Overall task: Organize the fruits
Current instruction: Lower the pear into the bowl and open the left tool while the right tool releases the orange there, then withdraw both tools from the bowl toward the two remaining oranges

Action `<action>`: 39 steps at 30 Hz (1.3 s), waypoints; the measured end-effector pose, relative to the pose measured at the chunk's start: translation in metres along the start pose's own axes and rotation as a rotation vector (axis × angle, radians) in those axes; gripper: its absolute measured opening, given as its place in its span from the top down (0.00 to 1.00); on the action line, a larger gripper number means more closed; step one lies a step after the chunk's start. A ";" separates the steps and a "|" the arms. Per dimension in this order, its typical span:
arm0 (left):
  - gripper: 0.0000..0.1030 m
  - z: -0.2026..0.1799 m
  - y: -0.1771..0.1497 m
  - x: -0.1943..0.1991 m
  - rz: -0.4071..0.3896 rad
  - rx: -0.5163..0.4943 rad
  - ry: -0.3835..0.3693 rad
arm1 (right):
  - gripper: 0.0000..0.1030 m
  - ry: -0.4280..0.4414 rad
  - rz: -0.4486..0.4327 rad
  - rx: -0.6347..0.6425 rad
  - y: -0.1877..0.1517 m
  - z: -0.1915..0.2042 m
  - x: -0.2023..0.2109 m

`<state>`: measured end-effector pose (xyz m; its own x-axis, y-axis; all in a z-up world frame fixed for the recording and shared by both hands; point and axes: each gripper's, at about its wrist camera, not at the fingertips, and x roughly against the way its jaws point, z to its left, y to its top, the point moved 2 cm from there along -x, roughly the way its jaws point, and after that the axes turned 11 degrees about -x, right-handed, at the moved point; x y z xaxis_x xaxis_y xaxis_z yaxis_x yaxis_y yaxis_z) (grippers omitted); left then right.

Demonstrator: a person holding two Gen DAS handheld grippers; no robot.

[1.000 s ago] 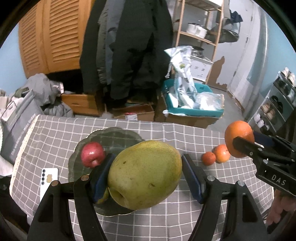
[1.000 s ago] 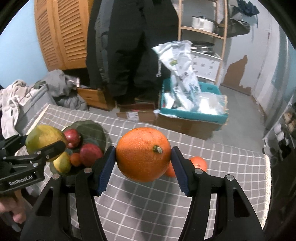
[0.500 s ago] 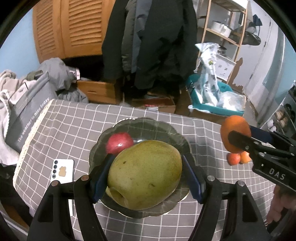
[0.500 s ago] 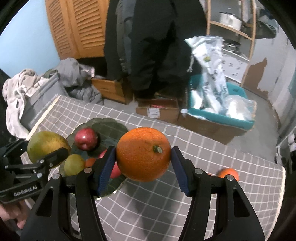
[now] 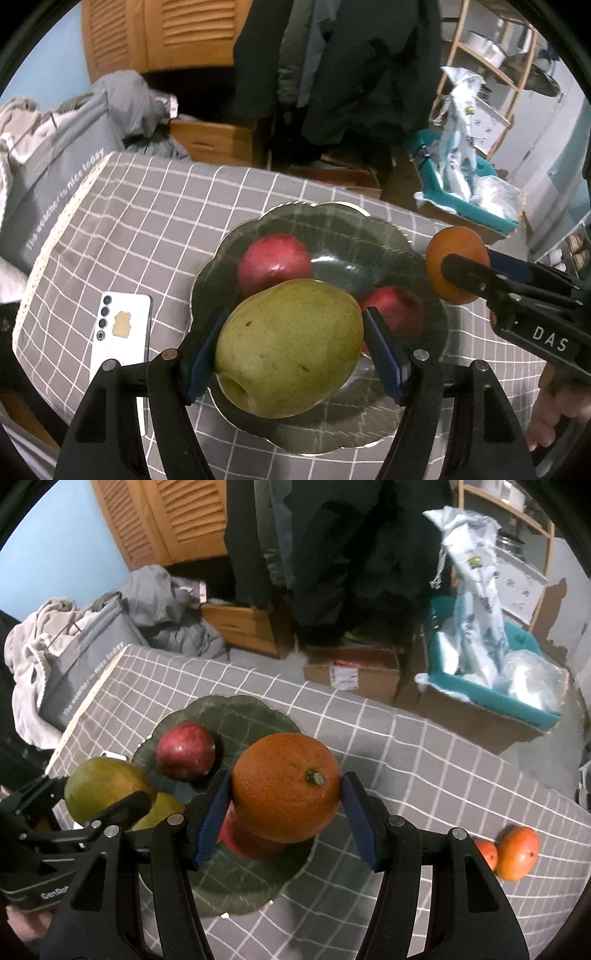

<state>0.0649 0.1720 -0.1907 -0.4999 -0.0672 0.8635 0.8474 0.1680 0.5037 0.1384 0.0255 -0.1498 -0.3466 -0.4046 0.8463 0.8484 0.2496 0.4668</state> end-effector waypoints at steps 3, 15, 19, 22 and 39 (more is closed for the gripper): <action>0.28 0.007 -0.003 -0.010 0.023 0.023 0.003 | 0.41 0.000 0.019 0.011 0.000 0.005 -0.010; 0.28 0.013 -0.009 -0.023 0.040 0.045 0.000 | 0.40 0.010 0.047 0.017 0.004 0.013 -0.023; 0.29 0.011 -0.007 -0.022 0.035 0.031 0.002 | 0.39 0.015 0.054 0.025 0.005 0.015 -0.024; 0.29 0.008 -0.006 -0.022 0.033 0.025 -0.011 | 0.39 0.053 0.048 0.028 0.007 0.019 -0.020; 0.28 -0.004 -0.002 -0.007 0.017 0.013 -0.041 | 0.39 -0.011 -0.012 0.010 0.010 0.004 0.005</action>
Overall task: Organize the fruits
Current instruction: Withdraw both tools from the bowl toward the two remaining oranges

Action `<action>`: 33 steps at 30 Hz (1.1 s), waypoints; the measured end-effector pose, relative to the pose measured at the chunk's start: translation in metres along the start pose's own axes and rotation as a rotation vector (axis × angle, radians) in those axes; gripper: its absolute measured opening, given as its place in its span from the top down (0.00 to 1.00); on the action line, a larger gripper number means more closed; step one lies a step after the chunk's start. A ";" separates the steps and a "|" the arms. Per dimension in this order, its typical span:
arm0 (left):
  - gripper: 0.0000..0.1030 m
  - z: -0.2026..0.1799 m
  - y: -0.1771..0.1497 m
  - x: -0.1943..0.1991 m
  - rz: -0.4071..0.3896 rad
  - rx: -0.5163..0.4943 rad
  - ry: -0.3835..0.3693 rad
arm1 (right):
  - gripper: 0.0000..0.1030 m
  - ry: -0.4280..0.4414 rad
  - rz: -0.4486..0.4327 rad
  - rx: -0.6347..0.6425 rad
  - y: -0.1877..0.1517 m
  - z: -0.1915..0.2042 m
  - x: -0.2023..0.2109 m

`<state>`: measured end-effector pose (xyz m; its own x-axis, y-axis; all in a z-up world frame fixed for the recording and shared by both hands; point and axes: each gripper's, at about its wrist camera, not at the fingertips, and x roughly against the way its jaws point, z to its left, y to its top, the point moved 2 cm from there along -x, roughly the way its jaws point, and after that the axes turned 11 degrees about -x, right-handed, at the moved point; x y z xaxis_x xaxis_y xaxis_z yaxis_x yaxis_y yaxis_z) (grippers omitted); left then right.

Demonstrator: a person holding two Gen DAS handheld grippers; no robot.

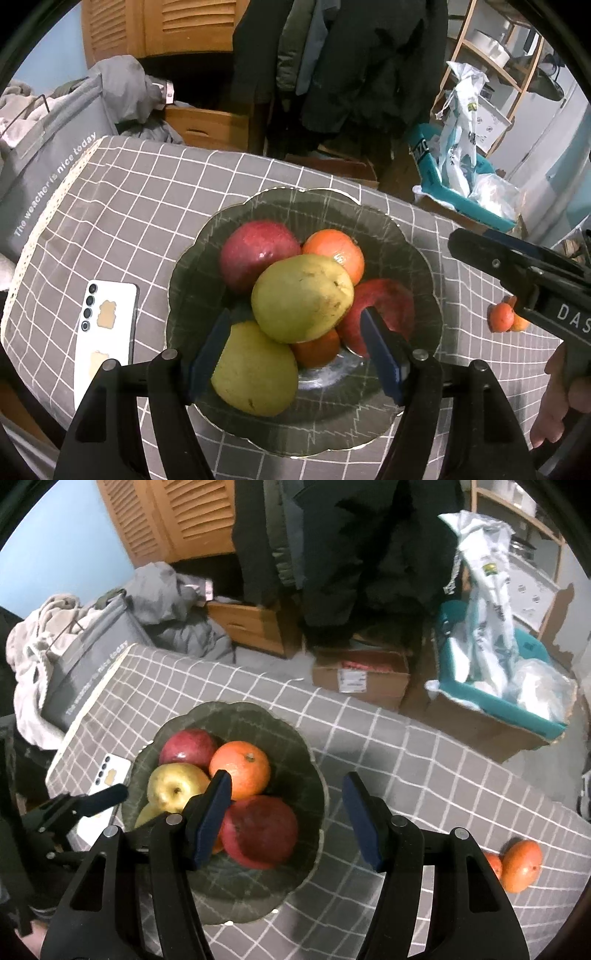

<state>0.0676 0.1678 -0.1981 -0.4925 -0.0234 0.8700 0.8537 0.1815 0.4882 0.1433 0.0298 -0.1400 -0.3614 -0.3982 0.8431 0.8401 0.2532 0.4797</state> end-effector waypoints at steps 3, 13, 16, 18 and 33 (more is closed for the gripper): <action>0.28 -0.004 0.001 0.008 -0.018 -0.011 0.000 | 0.39 -0.025 -0.023 0.003 0.000 -0.004 0.009; 0.23 -0.025 0.009 0.040 -0.088 -0.049 -0.004 | 0.35 -0.108 -0.119 0.005 -0.003 -0.022 0.053; 0.21 -0.033 0.010 0.049 -0.105 -0.066 -0.007 | 0.35 -0.129 -0.153 0.015 -0.005 -0.024 0.069; 0.17 -0.040 0.010 0.056 -0.115 -0.082 0.006 | 0.32 -0.136 -0.171 0.016 -0.007 -0.025 0.078; 0.13 -0.088 0.017 0.096 -0.200 -0.168 -0.028 | 0.19 -0.182 -0.306 -0.024 -0.027 -0.054 0.154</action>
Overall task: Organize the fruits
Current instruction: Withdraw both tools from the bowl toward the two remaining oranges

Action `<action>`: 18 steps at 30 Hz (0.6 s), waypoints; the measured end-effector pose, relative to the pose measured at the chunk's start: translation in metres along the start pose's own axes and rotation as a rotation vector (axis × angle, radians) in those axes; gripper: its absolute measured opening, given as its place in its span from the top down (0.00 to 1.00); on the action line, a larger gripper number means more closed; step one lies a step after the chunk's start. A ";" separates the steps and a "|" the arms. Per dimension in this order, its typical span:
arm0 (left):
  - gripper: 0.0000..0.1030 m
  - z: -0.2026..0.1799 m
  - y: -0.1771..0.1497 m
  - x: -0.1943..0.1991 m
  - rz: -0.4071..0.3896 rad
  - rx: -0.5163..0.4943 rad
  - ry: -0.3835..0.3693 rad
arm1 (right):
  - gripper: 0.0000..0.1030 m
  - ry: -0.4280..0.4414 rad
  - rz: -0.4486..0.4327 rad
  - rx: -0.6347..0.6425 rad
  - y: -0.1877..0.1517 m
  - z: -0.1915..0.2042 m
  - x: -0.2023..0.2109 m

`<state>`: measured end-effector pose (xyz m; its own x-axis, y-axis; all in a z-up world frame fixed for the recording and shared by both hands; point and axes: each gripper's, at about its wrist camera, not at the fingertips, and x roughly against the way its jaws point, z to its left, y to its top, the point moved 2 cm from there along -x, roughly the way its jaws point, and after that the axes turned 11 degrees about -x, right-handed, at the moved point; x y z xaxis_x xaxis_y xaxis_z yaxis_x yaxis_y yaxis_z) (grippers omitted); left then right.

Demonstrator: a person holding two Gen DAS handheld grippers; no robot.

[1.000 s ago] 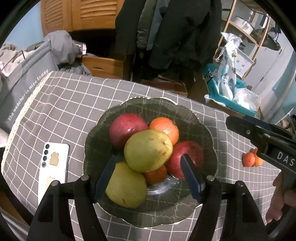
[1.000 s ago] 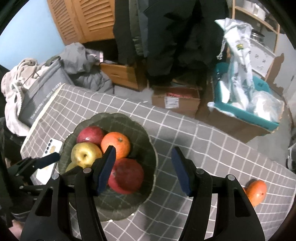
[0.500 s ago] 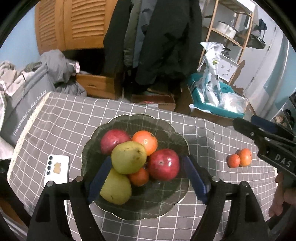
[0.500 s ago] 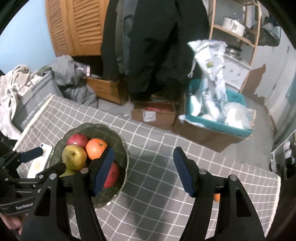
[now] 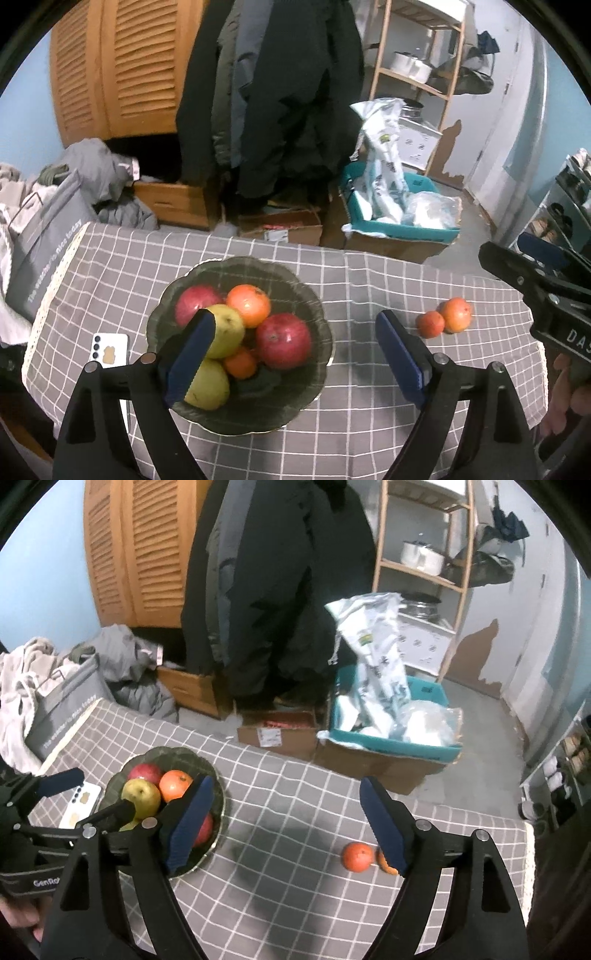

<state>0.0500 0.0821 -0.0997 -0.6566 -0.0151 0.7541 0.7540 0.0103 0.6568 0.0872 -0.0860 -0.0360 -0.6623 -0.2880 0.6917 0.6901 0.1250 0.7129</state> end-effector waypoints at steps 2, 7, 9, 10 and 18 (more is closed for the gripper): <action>0.11 -0.007 0.003 0.004 -0.007 -0.011 -0.008 | 0.18 -0.010 -0.014 -0.008 -0.001 -0.007 0.009; 0.04 -0.023 0.011 0.015 -0.043 -0.030 -0.026 | 0.17 -0.037 -0.037 -0.030 -0.001 -0.024 0.025; 0.03 -0.029 0.015 0.019 -0.056 -0.041 -0.030 | 0.17 -0.050 -0.051 -0.041 -0.002 -0.032 0.033; 0.03 -0.033 0.016 0.021 -0.060 -0.046 -0.032 | 0.17 -0.056 -0.055 -0.045 -0.002 -0.035 0.036; 0.01 -0.059 0.027 0.029 -0.085 -0.083 -0.057 | 0.17 -0.106 -0.085 -0.103 -0.011 -0.076 0.058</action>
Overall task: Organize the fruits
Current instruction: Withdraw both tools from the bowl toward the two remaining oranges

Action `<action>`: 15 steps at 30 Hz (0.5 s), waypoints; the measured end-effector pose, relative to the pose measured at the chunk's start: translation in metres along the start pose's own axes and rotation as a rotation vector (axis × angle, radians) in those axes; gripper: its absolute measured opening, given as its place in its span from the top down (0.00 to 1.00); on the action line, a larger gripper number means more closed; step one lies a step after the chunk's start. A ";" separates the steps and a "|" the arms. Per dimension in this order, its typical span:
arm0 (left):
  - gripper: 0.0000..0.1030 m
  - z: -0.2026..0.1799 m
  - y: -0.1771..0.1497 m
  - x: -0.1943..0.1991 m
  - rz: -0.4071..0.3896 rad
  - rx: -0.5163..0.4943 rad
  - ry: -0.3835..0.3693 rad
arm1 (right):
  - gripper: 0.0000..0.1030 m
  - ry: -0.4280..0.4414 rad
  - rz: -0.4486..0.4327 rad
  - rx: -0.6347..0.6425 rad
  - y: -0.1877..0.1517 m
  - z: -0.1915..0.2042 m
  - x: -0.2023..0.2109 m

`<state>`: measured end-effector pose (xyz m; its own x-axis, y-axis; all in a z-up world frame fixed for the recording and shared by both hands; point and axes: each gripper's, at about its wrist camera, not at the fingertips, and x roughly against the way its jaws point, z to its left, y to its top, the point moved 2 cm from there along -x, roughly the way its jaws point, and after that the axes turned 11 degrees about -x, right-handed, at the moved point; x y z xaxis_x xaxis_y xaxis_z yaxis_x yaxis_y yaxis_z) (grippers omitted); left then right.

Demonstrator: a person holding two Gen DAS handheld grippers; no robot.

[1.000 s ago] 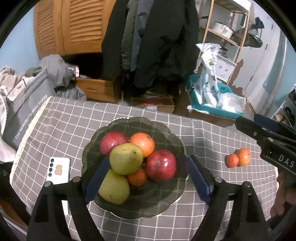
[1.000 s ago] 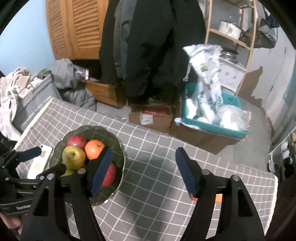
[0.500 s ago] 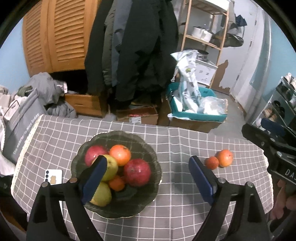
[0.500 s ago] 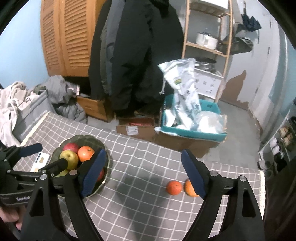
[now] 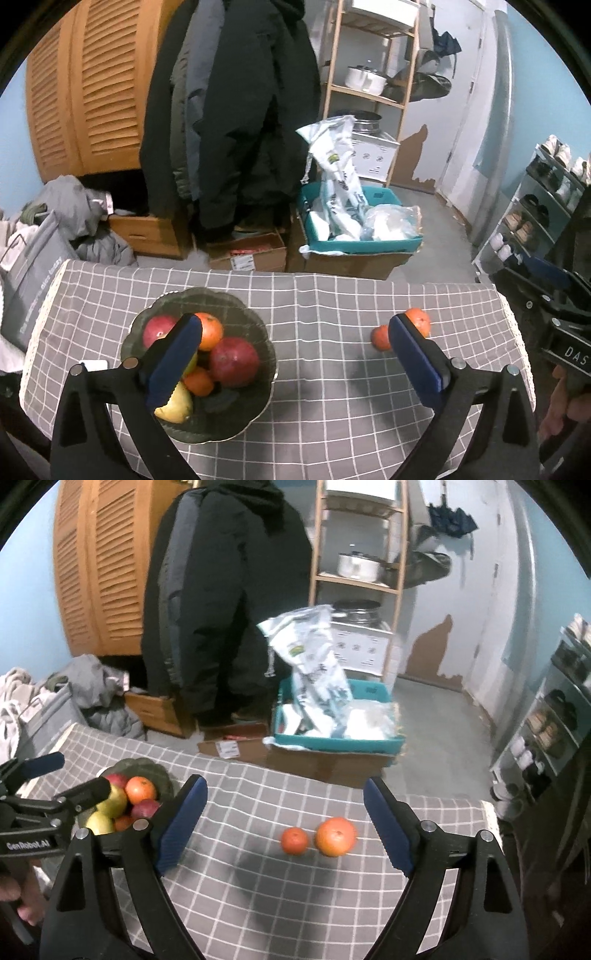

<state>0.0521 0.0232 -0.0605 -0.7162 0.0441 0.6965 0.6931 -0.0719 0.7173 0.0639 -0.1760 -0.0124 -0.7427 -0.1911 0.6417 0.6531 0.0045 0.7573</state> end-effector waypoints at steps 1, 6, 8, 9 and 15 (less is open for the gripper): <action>0.01 -0.004 0.002 0.000 -0.001 -0.007 -0.004 | 0.17 -0.006 0.000 -0.012 -0.001 -0.008 0.001; 0.01 -0.022 0.007 -0.005 0.005 -0.039 -0.016 | 0.17 -0.030 0.002 -0.047 -0.006 -0.035 0.004; 0.01 -0.030 0.009 -0.009 0.013 -0.054 -0.020 | 0.17 -0.048 0.008 -0.060 -0.009 -0.047 0.003; 0.01 -0.035 0.010 -0.010 0.014 -0.062 -0.024 | 0.17 -0.055 0.012 -0.068 -0.011 -0.054 0.003; 0.01 -0.057 0.013 -0.024 0.036 -0.100 -0.030 | 0.17 -0.096 0.035 -0.106 -0.021 -0.083 0.000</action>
<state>0.0736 -0.0355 -0.0689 -0.6870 0.0698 0.7233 0.7056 -0.1734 0.6870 0.0626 -0.2572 -0.0385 -0.7267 -0.0980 0.6799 0.6869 -0.0950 0.7205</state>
